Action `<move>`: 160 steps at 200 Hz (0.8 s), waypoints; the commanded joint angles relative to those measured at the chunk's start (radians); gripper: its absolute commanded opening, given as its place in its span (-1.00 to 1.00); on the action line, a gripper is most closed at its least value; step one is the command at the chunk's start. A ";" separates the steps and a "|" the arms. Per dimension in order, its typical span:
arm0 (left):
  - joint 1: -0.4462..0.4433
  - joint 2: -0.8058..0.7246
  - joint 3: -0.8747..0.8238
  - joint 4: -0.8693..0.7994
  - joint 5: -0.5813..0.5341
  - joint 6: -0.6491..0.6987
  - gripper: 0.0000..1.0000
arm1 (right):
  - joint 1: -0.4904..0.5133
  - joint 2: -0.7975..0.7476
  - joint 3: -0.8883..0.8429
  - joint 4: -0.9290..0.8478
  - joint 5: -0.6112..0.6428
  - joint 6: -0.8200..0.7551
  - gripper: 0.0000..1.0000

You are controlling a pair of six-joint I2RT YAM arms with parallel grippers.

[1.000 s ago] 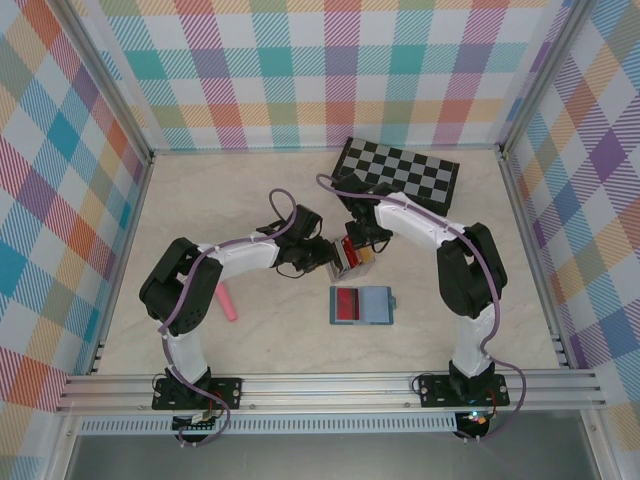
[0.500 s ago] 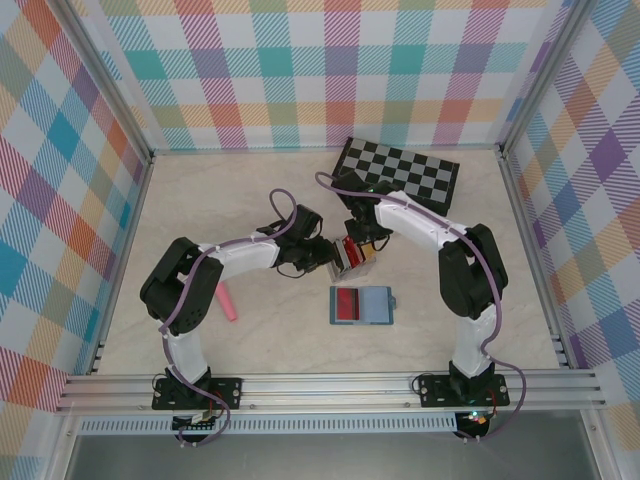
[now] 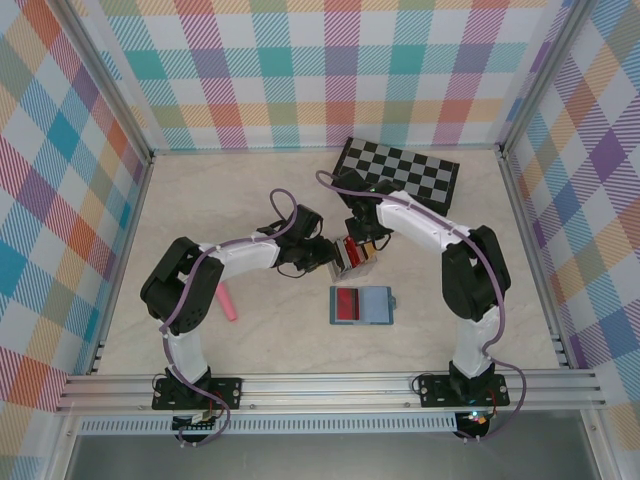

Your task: Put the credit cards into the card holder

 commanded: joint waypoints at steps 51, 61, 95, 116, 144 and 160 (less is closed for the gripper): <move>0.008 0.024 -0.015 -0.061 -0.008 0.008 -0.31 | -0.002 -0.097 0.014 -0.027 -0.060 -0.005 -0.85; 0.007 0.021 -0.016 -0.063 -0.008 0.009 -0.31 | -0.005 -0.102 0.013 -0.023 -0.094 -0.001 -0.87; 0.008 -0.011 -0.024 -0.041 0.004 0.009 -0.24 | -0.017 -0.144 -0.001 -0.001 -0.200 0.041 -0.95; 0.009 -0.047 -0.026 -0.036 0.006 0.013 -0.16 | -0.042 -0.205 -0.045 0.049 -0.300 0.078 -0.97; 0.009 -0.102 -0.023 -0.037 0.003 0.017 0.00 | -0.094 -0.276 -0.109 0.106 -0.429 0.124 -0.97; 0.010 -0.136 -0.027 -0.035 0.001 0.017 0.05 | -0.131 -0.318 -0.159 0.153 -0.514 0.153 -0.98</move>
